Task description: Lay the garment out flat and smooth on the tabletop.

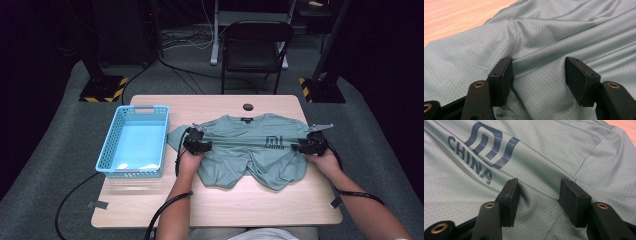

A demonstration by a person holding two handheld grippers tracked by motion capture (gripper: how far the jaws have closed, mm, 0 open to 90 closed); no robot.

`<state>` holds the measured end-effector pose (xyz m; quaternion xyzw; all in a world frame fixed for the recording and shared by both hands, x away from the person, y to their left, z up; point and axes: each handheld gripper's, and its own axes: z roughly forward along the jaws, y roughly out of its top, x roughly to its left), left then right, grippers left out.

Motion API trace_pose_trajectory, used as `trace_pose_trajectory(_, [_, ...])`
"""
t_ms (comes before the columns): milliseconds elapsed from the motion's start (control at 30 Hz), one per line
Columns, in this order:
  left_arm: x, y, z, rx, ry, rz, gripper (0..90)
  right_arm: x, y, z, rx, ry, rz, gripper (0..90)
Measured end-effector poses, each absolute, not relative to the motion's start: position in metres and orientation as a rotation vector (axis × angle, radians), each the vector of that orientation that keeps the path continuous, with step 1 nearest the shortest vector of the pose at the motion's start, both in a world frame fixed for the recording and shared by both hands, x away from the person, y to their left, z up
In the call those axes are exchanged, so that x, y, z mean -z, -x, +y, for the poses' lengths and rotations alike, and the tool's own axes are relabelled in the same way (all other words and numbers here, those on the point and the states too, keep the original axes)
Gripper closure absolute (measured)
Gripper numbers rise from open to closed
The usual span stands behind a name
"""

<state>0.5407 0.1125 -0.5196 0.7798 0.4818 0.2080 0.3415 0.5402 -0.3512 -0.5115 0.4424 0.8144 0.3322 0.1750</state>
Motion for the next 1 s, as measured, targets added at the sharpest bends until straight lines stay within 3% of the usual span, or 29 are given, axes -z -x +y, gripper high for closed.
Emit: trace_pose_trajectory(1000, [0.517, -0.555, 0.108, -0.521, -2.033, 1.292, 38.1, 0.512, -0.556, -0.341, -0.934, -1.308, 2.267, 41.4])
